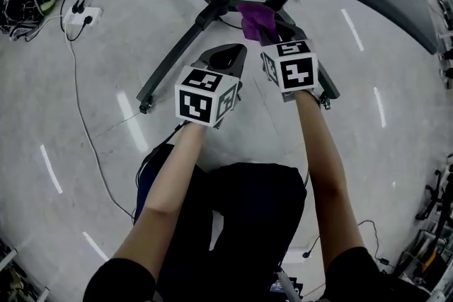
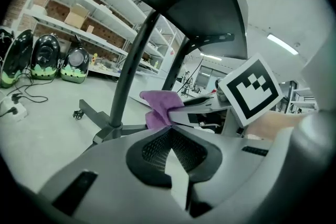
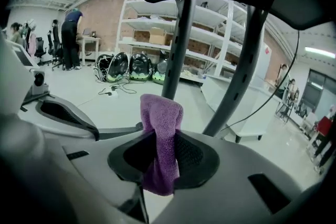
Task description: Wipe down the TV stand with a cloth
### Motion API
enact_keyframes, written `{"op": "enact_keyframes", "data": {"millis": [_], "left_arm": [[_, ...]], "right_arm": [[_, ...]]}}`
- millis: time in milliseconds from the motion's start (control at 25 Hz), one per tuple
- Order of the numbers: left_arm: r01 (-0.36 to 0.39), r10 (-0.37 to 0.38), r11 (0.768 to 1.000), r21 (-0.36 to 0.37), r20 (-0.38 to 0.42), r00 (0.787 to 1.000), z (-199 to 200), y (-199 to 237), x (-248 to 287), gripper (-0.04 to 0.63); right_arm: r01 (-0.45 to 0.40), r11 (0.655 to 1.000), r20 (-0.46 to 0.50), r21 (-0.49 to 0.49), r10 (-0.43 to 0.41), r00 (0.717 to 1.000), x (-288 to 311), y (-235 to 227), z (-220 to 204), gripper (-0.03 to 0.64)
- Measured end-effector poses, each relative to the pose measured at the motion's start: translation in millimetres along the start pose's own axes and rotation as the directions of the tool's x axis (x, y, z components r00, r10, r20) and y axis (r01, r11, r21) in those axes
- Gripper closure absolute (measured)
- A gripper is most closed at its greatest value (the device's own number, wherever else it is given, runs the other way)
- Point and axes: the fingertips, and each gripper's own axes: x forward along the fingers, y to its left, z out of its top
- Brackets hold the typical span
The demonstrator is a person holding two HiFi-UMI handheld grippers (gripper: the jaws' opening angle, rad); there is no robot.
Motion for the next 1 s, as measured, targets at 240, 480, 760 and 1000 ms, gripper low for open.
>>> {"op": "enact_keyframes", "data": {"millis": [240,480,760,1000], "left_arm": [[0.029,-0.029,0.999,0.034,0.008,1.0,2,16,-14,0.589],[0.037,-0.037,0.999,0.001,0.069,0.997,19,32,-21,0.589],[-0.004,0.005,1.0,-0.013,0.077,0.997,10,41,-9,0.589],[0.019,-0.02,0.999,0.029,0.061,0.998,6,28,-15,0.589]], "right_arm": [[0.1,0.989,0.122,-0.105,-0.087,0.989,2,-11,42,0.508],[0.254,0.941,0.251,-0.223,-0.197,0.948,2,-29,91,0.508],[0.564,0.737,0.521,-0.373,-0.336,0.785,-20,-49,174,0.508],[0.637,0.695,0.591,-0.334,-0.372,0.716,-35,-51,211,0.508]]}}
